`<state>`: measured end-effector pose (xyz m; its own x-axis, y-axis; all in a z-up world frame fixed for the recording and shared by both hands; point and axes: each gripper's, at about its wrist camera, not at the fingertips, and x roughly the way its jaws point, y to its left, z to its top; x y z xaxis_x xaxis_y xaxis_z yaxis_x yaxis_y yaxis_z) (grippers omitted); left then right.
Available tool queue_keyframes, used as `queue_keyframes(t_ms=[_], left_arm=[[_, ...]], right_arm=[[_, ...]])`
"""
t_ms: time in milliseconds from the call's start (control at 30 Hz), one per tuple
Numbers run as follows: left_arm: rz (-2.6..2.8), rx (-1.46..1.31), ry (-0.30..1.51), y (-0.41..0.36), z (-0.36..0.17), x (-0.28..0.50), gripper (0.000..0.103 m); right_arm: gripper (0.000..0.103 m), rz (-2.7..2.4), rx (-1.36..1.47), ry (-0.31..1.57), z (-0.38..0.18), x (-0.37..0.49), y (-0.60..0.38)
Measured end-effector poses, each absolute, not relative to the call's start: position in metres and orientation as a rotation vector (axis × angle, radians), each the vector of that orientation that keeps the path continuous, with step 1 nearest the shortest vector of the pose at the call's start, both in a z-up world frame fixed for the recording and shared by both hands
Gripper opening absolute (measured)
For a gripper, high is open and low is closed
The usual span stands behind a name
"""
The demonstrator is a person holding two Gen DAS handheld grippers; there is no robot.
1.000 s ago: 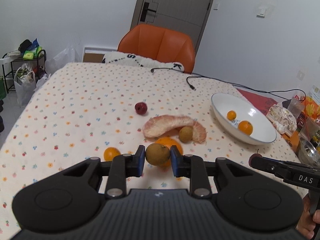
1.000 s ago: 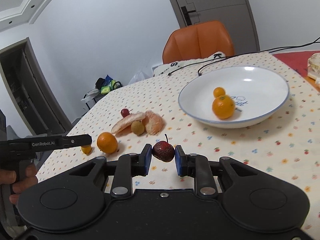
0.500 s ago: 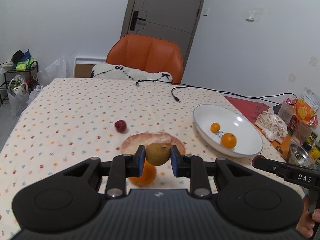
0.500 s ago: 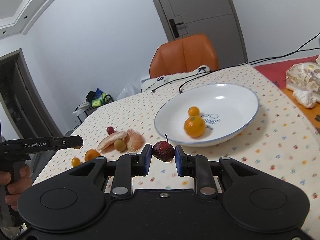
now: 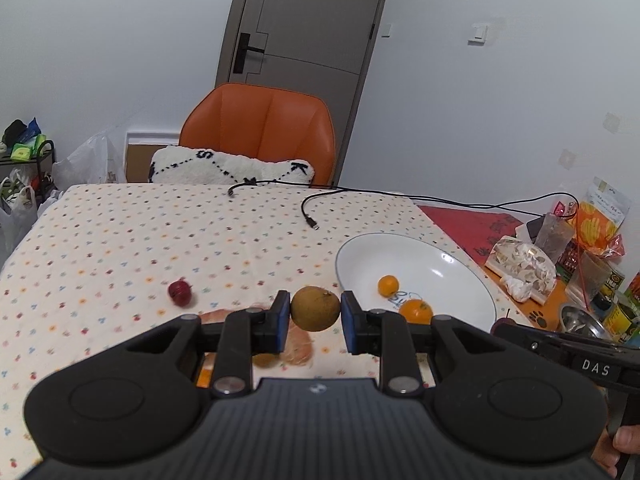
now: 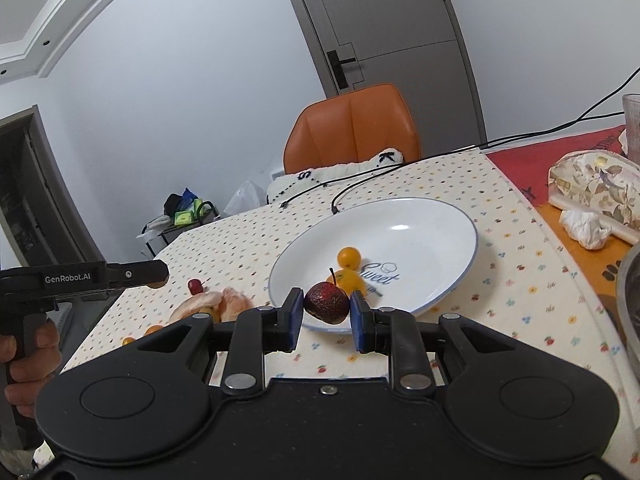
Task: Organize fruits
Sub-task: 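Carry the plum and kiwi into the white bowl and open both tools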
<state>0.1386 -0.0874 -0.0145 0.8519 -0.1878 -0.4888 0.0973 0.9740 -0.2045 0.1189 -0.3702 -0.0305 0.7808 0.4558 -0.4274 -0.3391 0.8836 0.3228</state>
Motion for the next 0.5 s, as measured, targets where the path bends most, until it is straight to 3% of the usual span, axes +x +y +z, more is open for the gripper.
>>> queue_keyframes(t_ms=[500], left_arm=[[-0.203,-0.131,0.56,-0.137,-0.02,0.179,0.025]], right_arm=[[0.024,0.428,0.258,0.513,-0.033,0.146,-0.395]])
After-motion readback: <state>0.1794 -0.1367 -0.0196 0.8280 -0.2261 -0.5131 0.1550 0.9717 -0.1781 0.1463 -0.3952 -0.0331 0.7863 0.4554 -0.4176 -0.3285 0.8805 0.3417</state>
